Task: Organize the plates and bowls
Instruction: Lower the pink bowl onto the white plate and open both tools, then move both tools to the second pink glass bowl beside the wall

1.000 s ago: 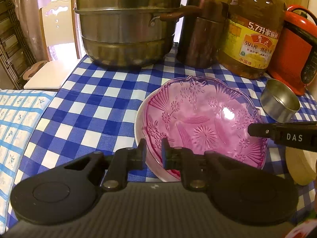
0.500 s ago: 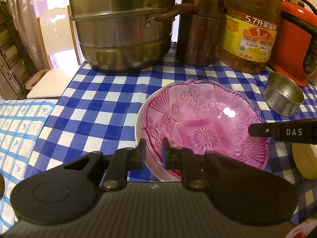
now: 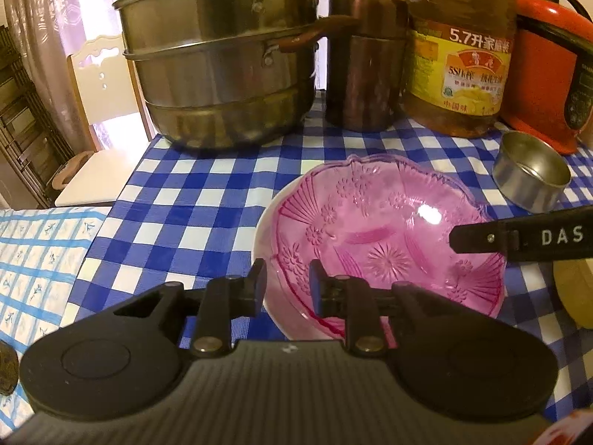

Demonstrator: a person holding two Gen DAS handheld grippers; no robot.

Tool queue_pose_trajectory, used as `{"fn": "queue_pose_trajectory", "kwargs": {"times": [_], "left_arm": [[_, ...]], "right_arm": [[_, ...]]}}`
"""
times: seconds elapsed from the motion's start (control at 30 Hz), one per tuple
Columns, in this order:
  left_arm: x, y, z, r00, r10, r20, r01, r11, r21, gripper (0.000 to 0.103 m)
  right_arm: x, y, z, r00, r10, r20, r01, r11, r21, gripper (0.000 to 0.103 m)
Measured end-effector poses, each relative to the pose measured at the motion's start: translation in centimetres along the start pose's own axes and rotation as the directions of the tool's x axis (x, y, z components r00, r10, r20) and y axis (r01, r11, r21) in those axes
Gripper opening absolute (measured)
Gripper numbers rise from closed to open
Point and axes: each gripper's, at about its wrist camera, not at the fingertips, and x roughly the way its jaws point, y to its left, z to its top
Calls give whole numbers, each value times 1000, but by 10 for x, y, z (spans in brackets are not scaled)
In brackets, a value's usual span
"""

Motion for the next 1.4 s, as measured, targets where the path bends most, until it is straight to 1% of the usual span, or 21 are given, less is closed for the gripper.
{"fn": "queue_pose_trajectory", "kwargs": {"times": [0.2, 0.37, 0.5, 0.63, 0.7, 0.77, 0.97, 1.0, 1.1, 1.2, 1.23, 1.4], "left_arm": [[-7, 4, 1, 1000, 2, 14, -1, 1000, -27, 22], [-22, 6, 1, 999, -20, 30, 22, 998, -64, 23], [-38, 2, 2, 999, -41, 34, 44, 995, -91, 24], [-58, -7, 1, 997, -65, 32, 68, 993, -101, 26], [-70, -12, -1, 997, -73, 30, 76, 991, -109, 28], [-84, -17, -5, 996, -86, 28, 89, 989, -120, 34], [-129, -35, -16, 992, -128, 21, 129, 981, -143, 39], [-136, -38, -18, 991, -134, 24, 136, 980, -146, 40], [-162, -50, -26, 989, -148, 31, 151, 977, -150, 50], [-186, -62, -35, 985, -170, 33, 173, 974, -149, 52], [-194, -65, -38, 984, -176, 36, 179, 972, -151, 55], [-230, -87, -54, 977, -209, 45, 213, 968, -132, 61]], "right_arm": [[-8, -3, 4, 999, -8, 36, 8, 1000, 11, 59], [-24, -5, 7, 998, -7, 63, 5, 1000, 30, 59], [-46, -1, 4, 997, -8, 80, 7, 1000, 18, 59], [-74, 1, -6, 996, -17, 87, 16, 1000, 18, 59], [-89, 3, -13, 996, -31, 86, 30, 999, 11, 59], [-107, 6, -21, 995, -42, 87, 42, 999, 0, 59], [-159, 16, -45, 991, -89, 99, 91, 996, -18, 60], [-168, 17, -49, 990, -94, 104, 96, 995, -17, 60], [-195, 20, -62, 987, -116, 112, 117, 993, -5, 60], [-219, 21, -75, 982, -143, 126, 144, 990, -3, 60], [-227, 21, -80, 980, -152, 130, 153, 988, 0, 60], [-265, 14, -109, 969, -208, 130, 206, 978, 26, 60]]}}
